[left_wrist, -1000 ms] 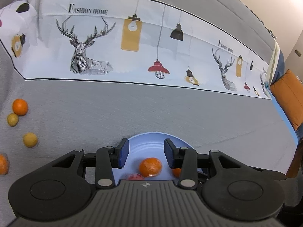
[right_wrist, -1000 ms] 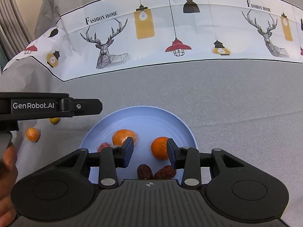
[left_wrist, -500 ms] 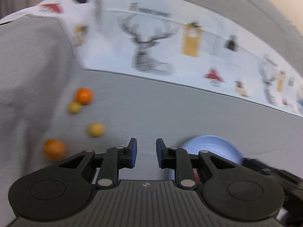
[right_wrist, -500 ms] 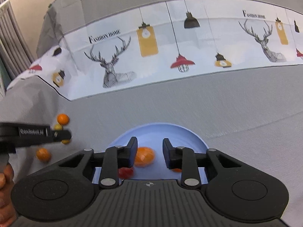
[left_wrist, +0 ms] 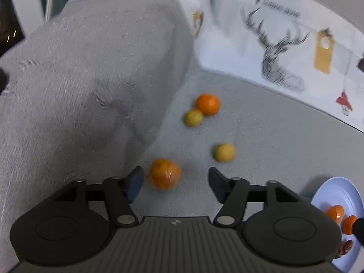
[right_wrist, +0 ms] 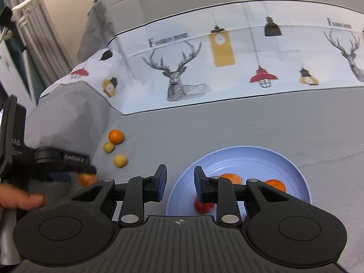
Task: Organize fruits
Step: 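Grasp another wrapped tangerine with the left tool, then grasp a small yellow fruit with the right tool while the left tool holds the tangerine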
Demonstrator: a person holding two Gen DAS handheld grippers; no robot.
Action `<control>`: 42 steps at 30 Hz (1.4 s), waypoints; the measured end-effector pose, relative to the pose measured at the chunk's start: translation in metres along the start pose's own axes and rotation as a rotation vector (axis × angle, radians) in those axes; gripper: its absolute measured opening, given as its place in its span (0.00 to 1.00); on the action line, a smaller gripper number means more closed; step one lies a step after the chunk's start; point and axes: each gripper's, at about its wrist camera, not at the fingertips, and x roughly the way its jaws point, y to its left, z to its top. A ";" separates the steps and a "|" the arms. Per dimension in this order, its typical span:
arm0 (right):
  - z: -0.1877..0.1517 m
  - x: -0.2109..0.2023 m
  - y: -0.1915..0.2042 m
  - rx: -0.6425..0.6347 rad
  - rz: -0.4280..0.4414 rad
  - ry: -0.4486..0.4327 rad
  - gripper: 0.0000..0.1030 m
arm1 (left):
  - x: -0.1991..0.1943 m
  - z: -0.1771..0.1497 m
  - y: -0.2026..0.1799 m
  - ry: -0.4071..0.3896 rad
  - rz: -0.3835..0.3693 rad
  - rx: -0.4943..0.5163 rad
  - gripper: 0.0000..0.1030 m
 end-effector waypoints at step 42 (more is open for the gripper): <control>0.024 0.118 0.082 -0.254 0.189 0.064 0.36 | 0.042 -0.001 0.044 0.188 -0.102 -0.330 0.40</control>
